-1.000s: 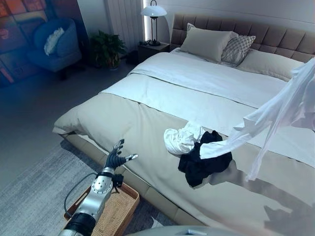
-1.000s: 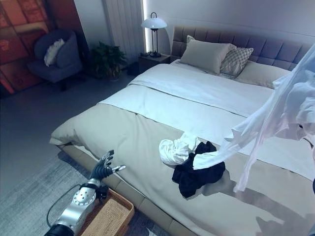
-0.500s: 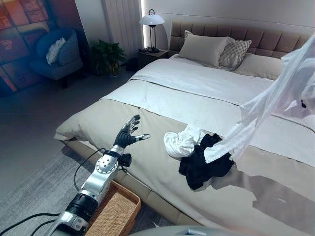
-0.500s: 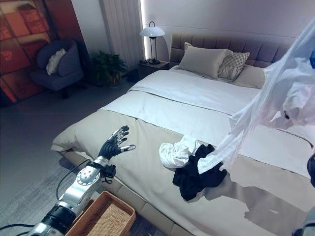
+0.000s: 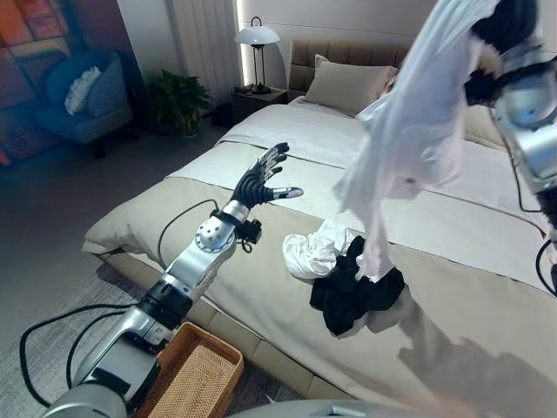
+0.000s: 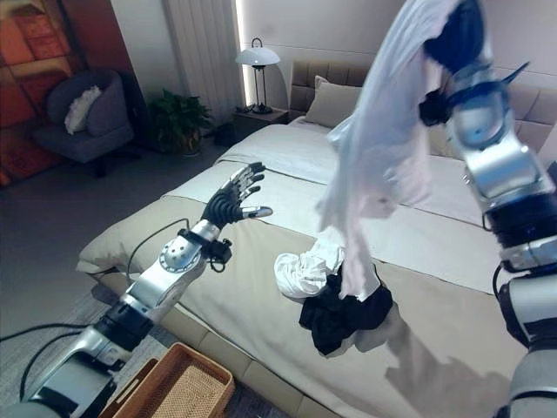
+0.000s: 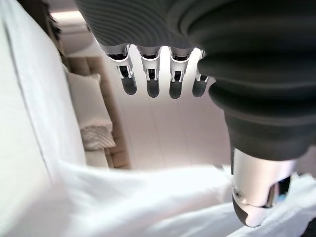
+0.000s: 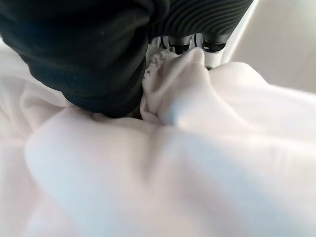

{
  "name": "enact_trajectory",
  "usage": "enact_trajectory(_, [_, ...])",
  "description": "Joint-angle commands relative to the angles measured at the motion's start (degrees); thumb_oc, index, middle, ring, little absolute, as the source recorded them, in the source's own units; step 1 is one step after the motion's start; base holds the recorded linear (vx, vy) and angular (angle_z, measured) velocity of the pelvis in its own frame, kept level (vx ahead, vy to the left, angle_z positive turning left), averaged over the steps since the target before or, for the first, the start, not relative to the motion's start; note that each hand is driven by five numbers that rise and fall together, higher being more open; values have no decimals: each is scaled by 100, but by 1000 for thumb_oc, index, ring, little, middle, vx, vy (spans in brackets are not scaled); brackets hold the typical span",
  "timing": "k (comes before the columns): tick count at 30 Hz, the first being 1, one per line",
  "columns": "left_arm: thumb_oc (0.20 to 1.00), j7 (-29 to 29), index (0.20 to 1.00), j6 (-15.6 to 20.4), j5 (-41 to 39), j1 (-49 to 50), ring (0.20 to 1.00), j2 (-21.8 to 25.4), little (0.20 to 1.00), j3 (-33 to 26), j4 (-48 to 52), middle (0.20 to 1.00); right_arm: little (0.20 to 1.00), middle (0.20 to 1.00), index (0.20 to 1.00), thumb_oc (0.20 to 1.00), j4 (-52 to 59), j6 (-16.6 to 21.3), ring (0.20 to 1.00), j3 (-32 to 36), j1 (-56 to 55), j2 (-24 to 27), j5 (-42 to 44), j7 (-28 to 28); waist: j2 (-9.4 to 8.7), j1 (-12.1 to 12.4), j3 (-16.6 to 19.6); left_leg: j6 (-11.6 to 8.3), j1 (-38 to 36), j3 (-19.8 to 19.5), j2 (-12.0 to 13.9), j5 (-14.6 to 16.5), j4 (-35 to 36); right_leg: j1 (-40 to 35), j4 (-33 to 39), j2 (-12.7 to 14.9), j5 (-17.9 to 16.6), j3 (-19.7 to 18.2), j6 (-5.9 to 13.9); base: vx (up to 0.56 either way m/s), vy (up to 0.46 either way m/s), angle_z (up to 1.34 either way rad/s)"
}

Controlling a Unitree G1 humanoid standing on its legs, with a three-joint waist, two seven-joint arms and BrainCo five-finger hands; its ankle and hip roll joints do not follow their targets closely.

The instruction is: Pick up clothes into the bucket

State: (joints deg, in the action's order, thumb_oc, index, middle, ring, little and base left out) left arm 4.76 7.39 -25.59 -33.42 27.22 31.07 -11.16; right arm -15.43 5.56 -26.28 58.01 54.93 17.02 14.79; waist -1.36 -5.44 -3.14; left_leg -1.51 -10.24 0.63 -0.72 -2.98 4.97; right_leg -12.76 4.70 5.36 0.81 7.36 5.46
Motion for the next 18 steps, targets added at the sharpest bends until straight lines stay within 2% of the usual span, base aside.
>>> enact_trajectory(1, [1000,124,1000,114,131,-737,1000,-136,1000,248,-491,1000,200,200,200,200,228,281,200,-76,346,137,160,-220,-189,65,235,-47,263,-97,-109,744,-756,635,-862,377,89,-37,291,-39,3,-7])
enact_trajectory(6, [1000,235,1000,46,156,-1135,1000,-415,1000,433,-726,1000,200,200,200,200,653,195,200,-389,267,7,192,-549,-167,46,179,-41,268,-91,-115,756,-763,661,-877,371,82,-53,298,-29,3,-6])
enact_trajectory(18, [1000,336,1000,-74,443,-1447,1000,-971,1000,609,-1210,1000,200,200,200,200,1306,227,200,-575,-51,-433,433,-970,-156,62,86,-19,348,-93,-147,725,-791,729,-899,386,35,-65,300,-7,0,0])
